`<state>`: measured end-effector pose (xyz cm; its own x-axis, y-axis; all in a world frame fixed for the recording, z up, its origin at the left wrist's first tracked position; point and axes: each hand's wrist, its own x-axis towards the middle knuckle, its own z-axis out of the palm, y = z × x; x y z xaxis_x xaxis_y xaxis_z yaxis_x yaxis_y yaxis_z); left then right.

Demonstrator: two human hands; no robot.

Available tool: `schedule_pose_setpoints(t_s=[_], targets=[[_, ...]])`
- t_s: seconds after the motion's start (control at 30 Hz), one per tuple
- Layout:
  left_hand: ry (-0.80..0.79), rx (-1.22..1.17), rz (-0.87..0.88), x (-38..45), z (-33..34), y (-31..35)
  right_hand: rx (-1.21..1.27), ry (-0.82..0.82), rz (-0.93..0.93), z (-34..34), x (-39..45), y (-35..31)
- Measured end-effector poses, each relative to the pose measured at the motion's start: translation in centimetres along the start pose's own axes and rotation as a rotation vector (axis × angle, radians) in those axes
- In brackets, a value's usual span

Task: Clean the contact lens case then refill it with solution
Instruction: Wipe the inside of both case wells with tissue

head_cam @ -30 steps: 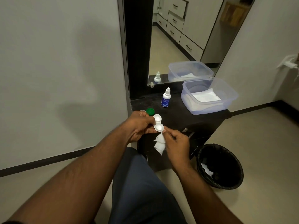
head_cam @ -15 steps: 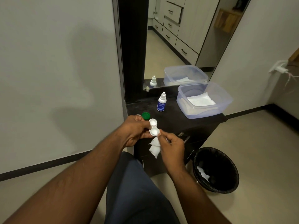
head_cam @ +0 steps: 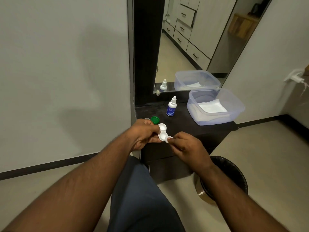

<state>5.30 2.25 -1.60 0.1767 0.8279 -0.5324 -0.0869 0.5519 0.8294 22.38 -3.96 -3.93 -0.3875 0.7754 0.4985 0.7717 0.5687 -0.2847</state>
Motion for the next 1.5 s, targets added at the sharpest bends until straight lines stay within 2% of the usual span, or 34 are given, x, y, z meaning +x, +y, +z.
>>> schedule_pose_setpoints(t_s=[0.13, 0.23, 0.63, 0.87, 1.1, 1.5], targets=[[0.016, -0.002, 0.006, -0.1, 0.1, 0.1, -0.1, -0.1, -0.176, 0.4, 0.1, 0.7], [0.014, 0.0, 0.0, 0.0, 0.0, -0.1, -0.073, -0.095, -0.188, 0.6, -0.1, 0.9], [0.038, 0.05, 0.006, 0.0, 0.0, 0.1, 0.037, 0.029, -0.03, 1.8, 0.7, -0.9], [0.043, 0.045, -0.011, -0.2, 0.1, 0.2, 0.142, 0.141, 0.252, 2.9, -0.2, -1.8], [0.055, 0.055, -0.026, -0.4, 0.2, 0.4, 0.183, 0.195, 0.286, 2.8, 1.1, -2.8], [0.096, 0.022, 0.001, -0.5, 0.5, 0.3, 0.238, 0.264, 0.511, 3.1, 0.8, -4.1]])
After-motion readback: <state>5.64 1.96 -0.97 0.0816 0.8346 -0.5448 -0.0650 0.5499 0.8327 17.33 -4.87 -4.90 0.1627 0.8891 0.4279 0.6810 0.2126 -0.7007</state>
